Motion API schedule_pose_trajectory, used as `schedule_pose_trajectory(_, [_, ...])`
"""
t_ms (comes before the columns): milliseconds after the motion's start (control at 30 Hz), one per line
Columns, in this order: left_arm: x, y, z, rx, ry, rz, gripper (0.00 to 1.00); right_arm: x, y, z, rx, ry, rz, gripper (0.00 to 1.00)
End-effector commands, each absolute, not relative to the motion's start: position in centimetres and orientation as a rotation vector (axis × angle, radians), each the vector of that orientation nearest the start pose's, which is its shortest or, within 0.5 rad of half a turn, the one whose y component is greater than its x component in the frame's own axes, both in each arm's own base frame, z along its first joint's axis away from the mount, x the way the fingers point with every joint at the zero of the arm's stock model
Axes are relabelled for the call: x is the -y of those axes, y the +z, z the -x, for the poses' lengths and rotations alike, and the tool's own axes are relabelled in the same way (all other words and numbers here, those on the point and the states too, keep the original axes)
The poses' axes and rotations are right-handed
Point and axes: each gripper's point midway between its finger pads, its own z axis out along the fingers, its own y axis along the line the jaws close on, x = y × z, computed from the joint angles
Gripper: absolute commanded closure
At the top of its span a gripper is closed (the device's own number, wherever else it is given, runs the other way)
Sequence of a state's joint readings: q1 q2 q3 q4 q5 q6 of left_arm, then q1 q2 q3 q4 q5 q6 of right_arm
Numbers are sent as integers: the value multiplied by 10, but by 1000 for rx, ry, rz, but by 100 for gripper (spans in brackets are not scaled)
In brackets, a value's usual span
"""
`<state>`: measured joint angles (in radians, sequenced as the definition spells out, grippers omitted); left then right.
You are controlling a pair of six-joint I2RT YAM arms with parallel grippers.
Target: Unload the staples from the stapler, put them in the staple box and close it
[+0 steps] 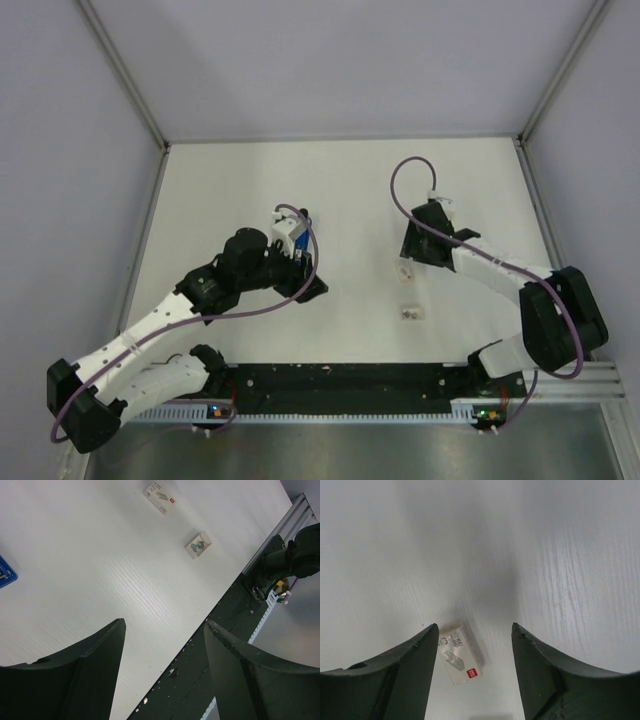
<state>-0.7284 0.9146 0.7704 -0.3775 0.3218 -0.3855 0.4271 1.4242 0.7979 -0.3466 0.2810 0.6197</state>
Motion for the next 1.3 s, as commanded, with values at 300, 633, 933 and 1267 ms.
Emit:
schedule_pose_trajectory(300, [253, 202, -173, -2095, -1004, -619, 30, -152, 62, -325, -2488, 185, -13, 37])
schedule_pose_trajectory(633, [252, 201, -171, -2096, -1008, -624, 30, -165, 45, -309, -2547, 98, 184, 37])
schedule_pose_trajectory(933, [252, 199, -170, -2102, -1006, -627, 30, -160, 41, -304, -2570, 29, 177, 38])
schedule_pose_trajectory(1267, [251, 199, -169, -2101, -1007, -629, 30, -164, 38, -298, -2582, 21, 205, 51])
